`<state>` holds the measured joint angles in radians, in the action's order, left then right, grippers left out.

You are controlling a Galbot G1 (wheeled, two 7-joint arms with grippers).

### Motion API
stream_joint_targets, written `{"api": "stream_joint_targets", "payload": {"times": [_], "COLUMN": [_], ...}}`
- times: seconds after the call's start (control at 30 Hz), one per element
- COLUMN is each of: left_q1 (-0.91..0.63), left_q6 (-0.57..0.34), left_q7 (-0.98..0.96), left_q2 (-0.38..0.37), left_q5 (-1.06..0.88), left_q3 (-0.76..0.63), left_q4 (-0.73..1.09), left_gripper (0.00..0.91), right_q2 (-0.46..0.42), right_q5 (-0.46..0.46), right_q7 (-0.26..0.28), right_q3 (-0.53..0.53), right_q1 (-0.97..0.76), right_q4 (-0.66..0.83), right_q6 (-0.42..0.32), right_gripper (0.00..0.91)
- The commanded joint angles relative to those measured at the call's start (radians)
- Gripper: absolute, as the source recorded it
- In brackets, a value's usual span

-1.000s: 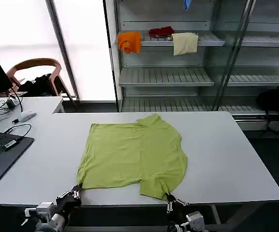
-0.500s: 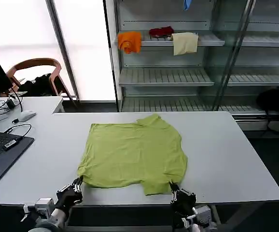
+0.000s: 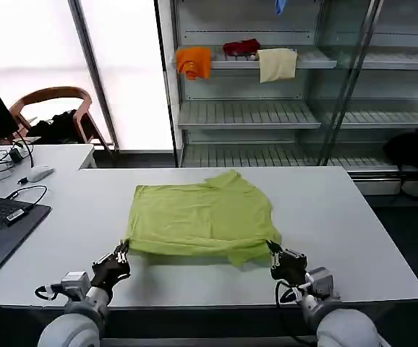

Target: Fold and organize the clothes.

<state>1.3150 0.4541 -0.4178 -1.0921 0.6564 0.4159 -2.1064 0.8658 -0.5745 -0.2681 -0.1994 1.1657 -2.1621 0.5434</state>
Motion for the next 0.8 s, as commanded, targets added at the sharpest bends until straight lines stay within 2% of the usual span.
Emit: {"api": "stream_joint_targets", "payload": {"times": [0.03, 0.43, 0.8], "left_q1": [-0.202, -0.280, -0.265], "left_q6": [-0.011, -0.029, -0.015], "left_q7": [-0.098, -0.075, -0.013], "left_q2": [-0.024, -0.036, -0.034], "left_q5": [-0.003, -0.061, -0.123], "left_q3": [-0.078, -0.128, -0.133], "left_q4": [0.154, 0.267, 0.298], "left_gripper": [0.000, 0.010, 0.010], "right_q2": [0.019, 0.039, 0.046], "right_q5": [0.002, 0.055, 0.096], "right_q7": [0.075, 0.089, 0.107], "right_q3": [0.024, 0.081, 0.143], "right_q1": [-0.101, -0.174, -0.226], "right_q4": [0.110, 0.208, 0.259], "right_q6": [0.000, -0.026, -0.063], "right_gripper": [0.000, 0.000, 0.000]}}
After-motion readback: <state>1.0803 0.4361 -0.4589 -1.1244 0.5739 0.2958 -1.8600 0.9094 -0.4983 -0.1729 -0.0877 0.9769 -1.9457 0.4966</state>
